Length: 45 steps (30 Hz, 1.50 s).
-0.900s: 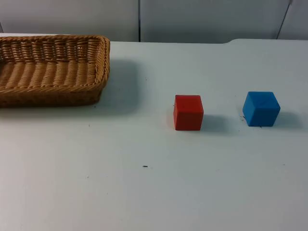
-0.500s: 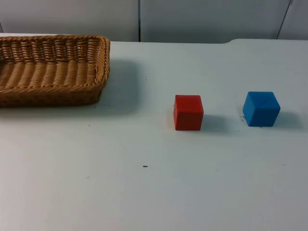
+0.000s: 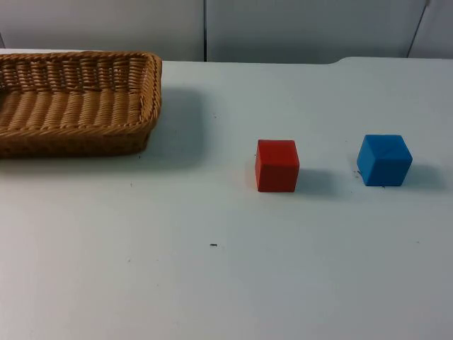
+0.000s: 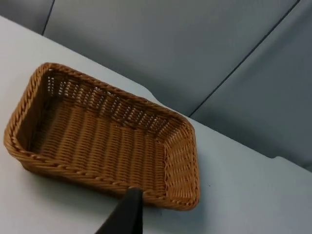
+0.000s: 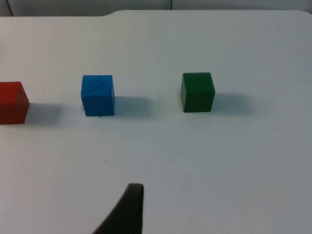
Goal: Pick up the basket with the left hand and place the blue cube into the basket with the right hand.
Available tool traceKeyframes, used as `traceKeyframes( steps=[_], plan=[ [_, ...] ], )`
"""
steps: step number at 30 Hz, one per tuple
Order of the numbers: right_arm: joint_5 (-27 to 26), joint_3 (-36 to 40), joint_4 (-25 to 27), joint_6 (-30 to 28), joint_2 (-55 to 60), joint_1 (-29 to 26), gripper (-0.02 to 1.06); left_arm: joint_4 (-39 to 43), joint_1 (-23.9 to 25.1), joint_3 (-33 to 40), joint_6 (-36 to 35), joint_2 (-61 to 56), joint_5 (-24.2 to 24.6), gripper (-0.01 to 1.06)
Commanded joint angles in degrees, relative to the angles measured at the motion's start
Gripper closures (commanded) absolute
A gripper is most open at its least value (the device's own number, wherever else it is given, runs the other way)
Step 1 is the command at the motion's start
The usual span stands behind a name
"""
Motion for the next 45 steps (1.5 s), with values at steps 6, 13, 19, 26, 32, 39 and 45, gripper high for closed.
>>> traceKeyframes(
  steps=[6,13,19,26,32,39,45],
  plan=[
    [-0.57,0.22,0.08,-0.03,-0.27,-0.40,0.00,-10.71,-0.42,-4.30,5.07,11.86,-6.31,0.01],
    [-0.79,0.08,0.09,-0.03,-0.27,-0.40,0.00,-16.87,-0.42,-9.83,5.07,21.38,-6.08,0.01],
    [-7.70,-4.28,-2.83,-0.03,10.04,-0.40,0.00,-19.56,-0.42,-14.30,5.17,26.64,-2.78,0.01],
    [-16.64,-12.51,2.60,-1.32,29.41,-0.22,0.00,-26.00,-0.42,-14.89,5.17,28.57,-1.88,0.01],
    [-18.49,-21.11,13.55,-10.98,47.69,-0.22,0.00,-28.43,-0.42,-14.89,5.17,31.25,-3.85,0.01],
    [-22.75,-26.91,19.82,-15.89,62.42,-0.22,0.00,-33.11,-0.42,-14.89,5.06,40.09,-4.52,0.01],
    [-26.01,-29.71,21.67,-18.12,69.20,-0.22,0.01,-38.39,-0.42,-14.89,5.06,48.04,-5.82,0.01]
  ],
)
